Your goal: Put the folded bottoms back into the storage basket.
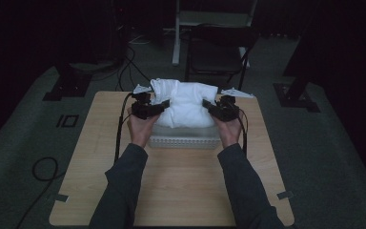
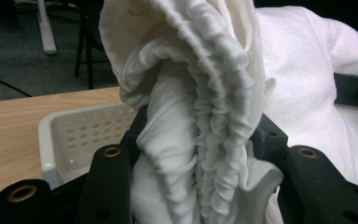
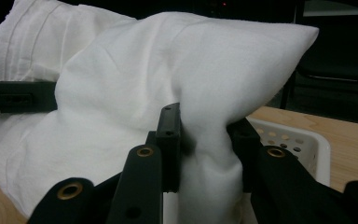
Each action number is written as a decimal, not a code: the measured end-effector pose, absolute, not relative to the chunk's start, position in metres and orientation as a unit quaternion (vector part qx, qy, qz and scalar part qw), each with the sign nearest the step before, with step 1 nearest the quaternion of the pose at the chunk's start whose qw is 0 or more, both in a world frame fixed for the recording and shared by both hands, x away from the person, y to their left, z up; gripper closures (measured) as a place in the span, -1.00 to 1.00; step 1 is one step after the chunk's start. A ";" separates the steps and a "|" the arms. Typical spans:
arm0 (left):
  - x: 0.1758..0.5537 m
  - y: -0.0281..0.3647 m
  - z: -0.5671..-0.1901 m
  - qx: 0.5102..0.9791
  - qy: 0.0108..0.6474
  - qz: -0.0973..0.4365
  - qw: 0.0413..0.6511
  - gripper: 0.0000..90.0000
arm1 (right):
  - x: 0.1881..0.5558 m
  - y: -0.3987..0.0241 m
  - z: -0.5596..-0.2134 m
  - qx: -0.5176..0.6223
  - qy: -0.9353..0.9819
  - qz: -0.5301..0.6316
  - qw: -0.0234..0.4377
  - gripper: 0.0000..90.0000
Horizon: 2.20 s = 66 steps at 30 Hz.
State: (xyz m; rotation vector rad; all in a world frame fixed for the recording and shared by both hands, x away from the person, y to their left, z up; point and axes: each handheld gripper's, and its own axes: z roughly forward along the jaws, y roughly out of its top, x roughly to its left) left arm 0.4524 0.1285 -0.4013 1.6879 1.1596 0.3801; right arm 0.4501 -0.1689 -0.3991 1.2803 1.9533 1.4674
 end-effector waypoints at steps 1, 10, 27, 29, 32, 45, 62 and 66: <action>0.453 0.128 -0.402 0.699 0.483 0.156 0.504 0.18 | 0.451 -0.168 -0.400 0.455 0.696 0.522 0.191 0.60; 0.457 0.128 -0.405 0.697 0.488 0.157 0.502 0.18 | 0.456 -0.167 -0.403 0.458 0.696 0.519 0.190 0.60; 0.466 0.127 -0.416 0.698 0.497 0.160 0.491 0.19 | 0.465 -0.163 -0.413 0.467 0.699 0.509 0.186 0.60; 0.467 0.126 -0.418 0.696 0.500 0.159 0.490 0.19 | 0.466 -0.163 -0.415 0.470 0.698 0.507 0.185 0.60; 0.469 0.126 -0.420 0.696 0.501 0.157 0.489 0.19 | 0.467 -0.163 -0.416 0.472 0.698 0.505 0.185 0.60; 0.474 0.125 -0.430 0.705 0.505 0.160 0.471 0.19 | 0.474 -0.161 -0.428 0.479 0.706 0.492 0.177 0.60; 0.482 0.117 -0.447 0.713 0.514 0.160 0.449 0.18 | 0.481 -0.161 -0.443 0.494 0.713 0.469 0.170 0.61; 0.483 0.115 -0.451 0.718 0.516 0.160 0.440 0.18 | 0.481 -0.161 -0.447 0.499 0.716 0.458 0.169 0.61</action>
